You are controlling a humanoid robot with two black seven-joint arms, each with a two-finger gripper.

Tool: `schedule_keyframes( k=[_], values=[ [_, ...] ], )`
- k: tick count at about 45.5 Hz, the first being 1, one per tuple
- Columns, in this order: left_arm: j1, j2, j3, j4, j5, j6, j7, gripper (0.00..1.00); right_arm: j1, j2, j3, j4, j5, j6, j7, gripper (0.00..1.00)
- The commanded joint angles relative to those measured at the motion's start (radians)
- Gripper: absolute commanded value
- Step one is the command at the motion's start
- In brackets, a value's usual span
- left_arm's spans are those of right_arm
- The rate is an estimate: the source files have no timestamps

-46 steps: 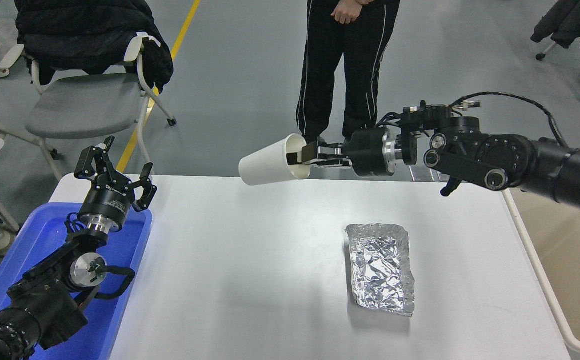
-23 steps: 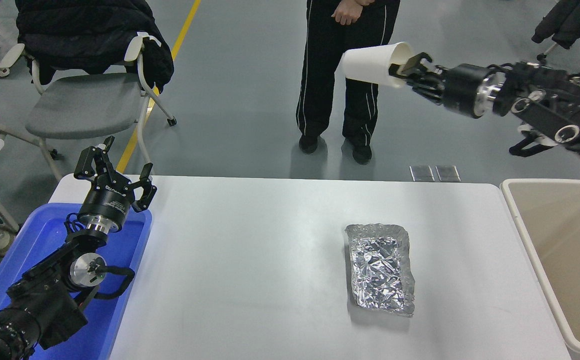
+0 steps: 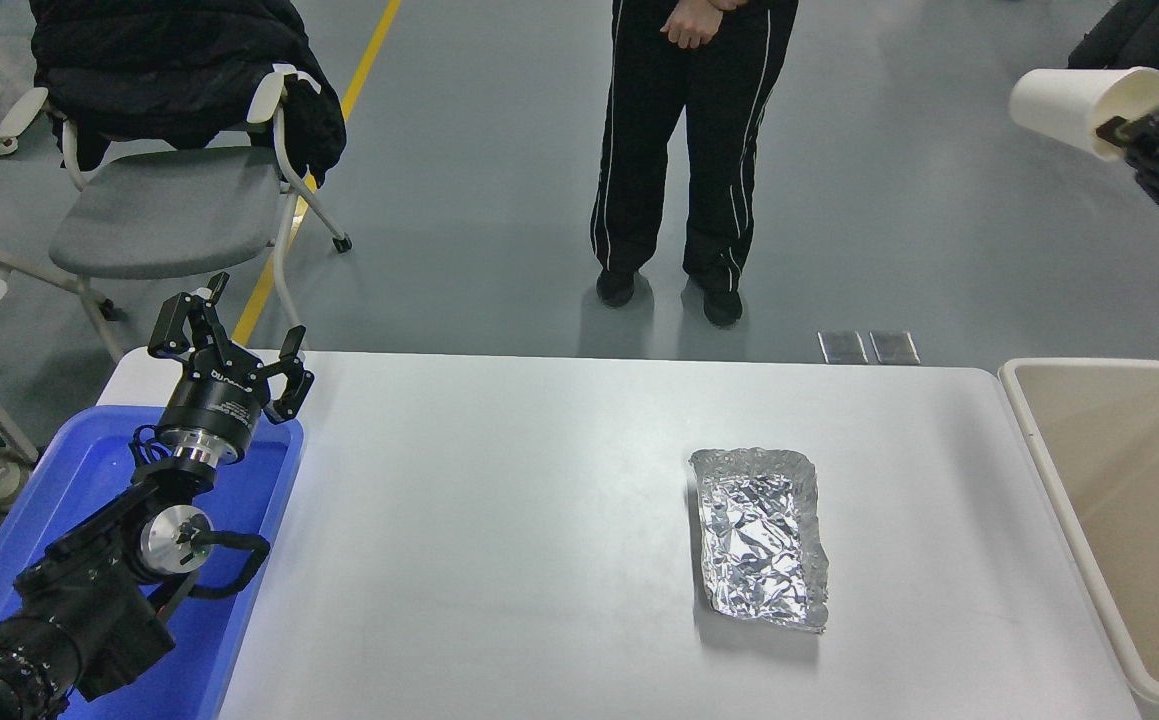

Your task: Dispose of the paper cup in the dustbin

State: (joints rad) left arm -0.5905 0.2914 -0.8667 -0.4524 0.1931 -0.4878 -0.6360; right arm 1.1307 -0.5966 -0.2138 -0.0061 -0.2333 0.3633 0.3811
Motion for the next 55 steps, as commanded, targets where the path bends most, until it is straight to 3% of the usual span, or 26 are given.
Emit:
schedule_keyframes(
  k=[1, 10, 25, 44, 55],
  values=[
    [0.0, 0.002, 0.0, 0.0, 0.0, 0.0, -0.001, 1.0, -0.147, -0.074, 0.001, -0.092, 0.081, -0.01, -0.111, 0.0],
    [0.0, 0.0, 0.0, 0.0, 0.0, 0.0, 0.001, 1.0, -0.262, -0.084, 0.001, -0.129, 0.08, -0.063, -0.143, 0.0],
    [0.0, 0.0, 0.0, 0.0, 0.0, 0.0, -0.001, 1.0, -0.393, -0.037, 0.01, -0.126, 0.081, -0.188, -0.304, 0.0],
    [0.0, 0.0, 0.0, 0.0, 0.0, 0.0, -0.001, 1.0, -0.48, 0.178, 0.045, -0.126, 0.085, -0.262, -0.307, 0.0],
    [0.0, 0.0, 0.0, 0.0, 0.0, 0.0, -0.001, 1.0, -0.496, 0.207, 0.047, -0.126, 0.088, -0.276, -0.307, 0.0]
  ],
)
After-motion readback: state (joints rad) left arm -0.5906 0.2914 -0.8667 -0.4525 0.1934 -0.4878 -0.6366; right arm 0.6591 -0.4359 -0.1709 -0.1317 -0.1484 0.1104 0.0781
